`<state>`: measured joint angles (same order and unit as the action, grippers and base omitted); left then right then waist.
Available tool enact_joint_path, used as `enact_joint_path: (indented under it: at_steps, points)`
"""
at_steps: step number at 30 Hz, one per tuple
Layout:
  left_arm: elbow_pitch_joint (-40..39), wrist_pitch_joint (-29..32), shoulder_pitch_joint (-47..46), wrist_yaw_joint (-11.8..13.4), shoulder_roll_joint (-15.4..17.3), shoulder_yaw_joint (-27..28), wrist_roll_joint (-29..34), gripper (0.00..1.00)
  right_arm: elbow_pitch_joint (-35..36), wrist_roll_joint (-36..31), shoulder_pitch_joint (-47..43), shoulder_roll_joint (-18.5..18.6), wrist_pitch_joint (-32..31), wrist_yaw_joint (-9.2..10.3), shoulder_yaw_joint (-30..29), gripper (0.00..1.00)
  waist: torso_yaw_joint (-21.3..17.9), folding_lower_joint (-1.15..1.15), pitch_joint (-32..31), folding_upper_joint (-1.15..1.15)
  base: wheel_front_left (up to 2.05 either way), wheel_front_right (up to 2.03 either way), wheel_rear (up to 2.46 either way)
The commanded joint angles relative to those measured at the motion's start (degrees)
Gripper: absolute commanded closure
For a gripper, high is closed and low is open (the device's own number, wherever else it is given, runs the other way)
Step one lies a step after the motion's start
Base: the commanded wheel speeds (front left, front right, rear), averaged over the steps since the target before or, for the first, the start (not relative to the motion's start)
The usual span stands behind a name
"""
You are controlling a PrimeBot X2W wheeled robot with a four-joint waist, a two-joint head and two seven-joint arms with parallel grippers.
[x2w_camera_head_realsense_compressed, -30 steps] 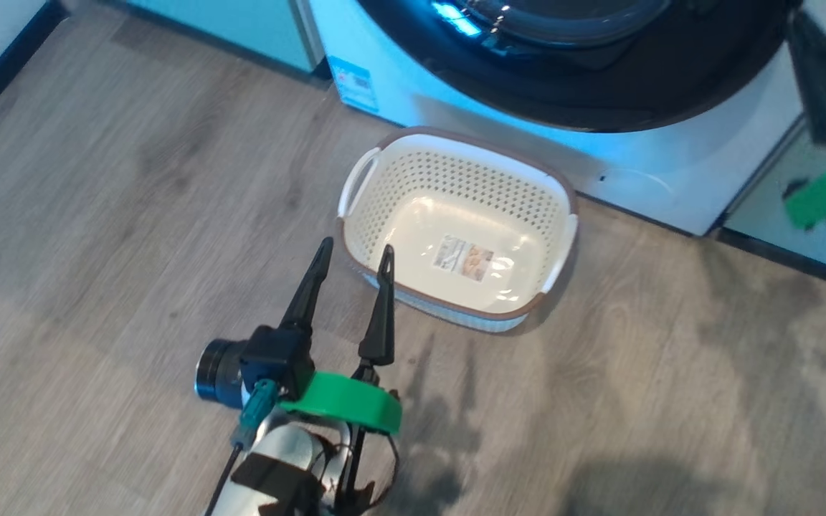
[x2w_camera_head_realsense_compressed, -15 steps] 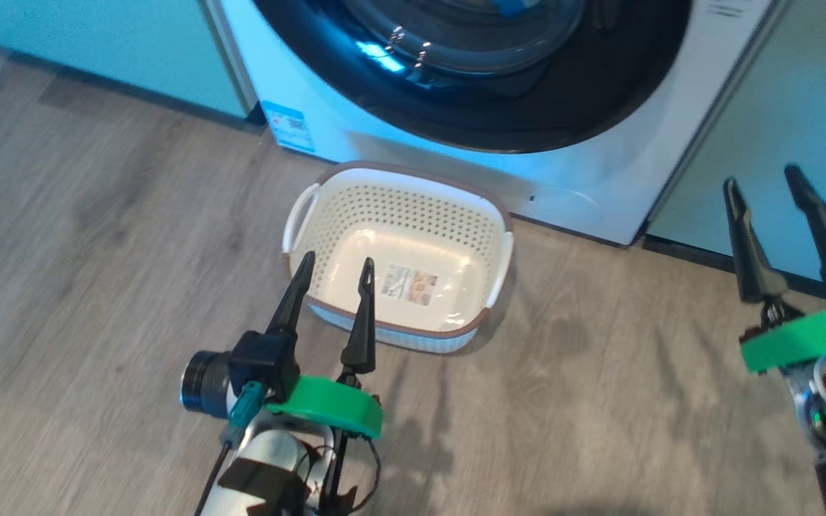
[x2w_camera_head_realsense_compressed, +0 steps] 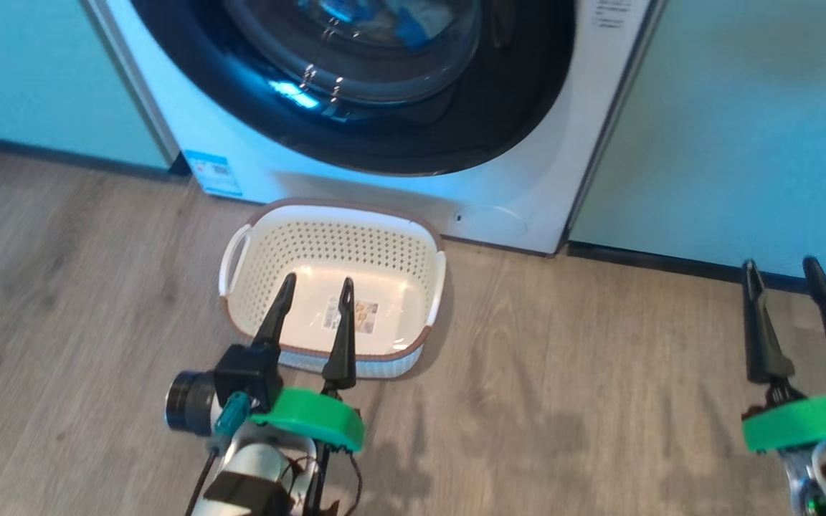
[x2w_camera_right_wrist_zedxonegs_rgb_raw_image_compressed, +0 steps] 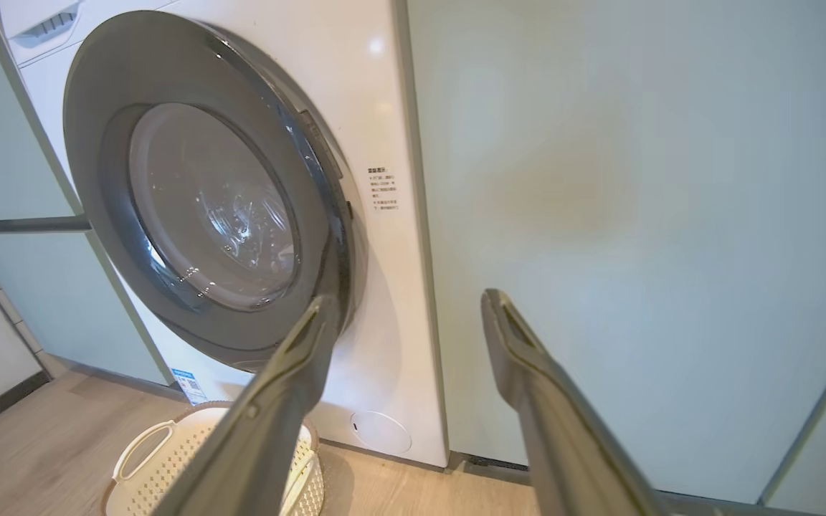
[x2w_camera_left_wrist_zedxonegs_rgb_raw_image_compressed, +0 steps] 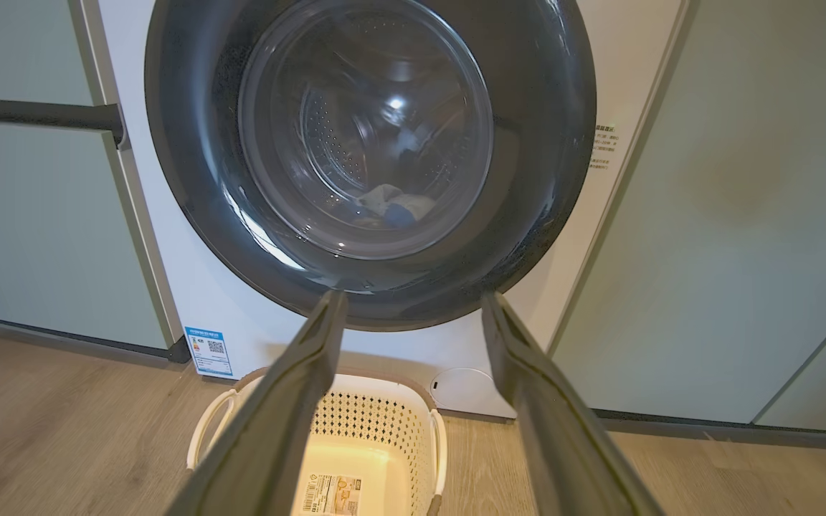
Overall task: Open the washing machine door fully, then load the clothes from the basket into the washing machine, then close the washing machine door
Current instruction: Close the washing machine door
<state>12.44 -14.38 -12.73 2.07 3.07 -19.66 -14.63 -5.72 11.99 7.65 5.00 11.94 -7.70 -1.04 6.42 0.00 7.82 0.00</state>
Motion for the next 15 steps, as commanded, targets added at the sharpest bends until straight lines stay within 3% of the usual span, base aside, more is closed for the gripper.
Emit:
enact_joint_path:
  at_steps: [1, 15]
  points:
    - [-1.41, -0.62, -0.17, 0.2, 1.25, 2.4, -0.24, 0.0, 3.23, -0.68, -0.64, -0.3, -0.32, 0.21, 0.25, 0.0, -1.54, 0.0, -1.22, 0.0, 0.0, 0.0, 0.0]
    - [-1.8, -0.62, 2.12, 1.28, 2.29, 3.29, -0.87, 0.0, 12.92, -2.05, -11.41, -2.06, -3.19, 0.21, -3.89, 0.0, -5.75, 0.0, -2.35, 0.0, 0.0, 0.0, 0.0]
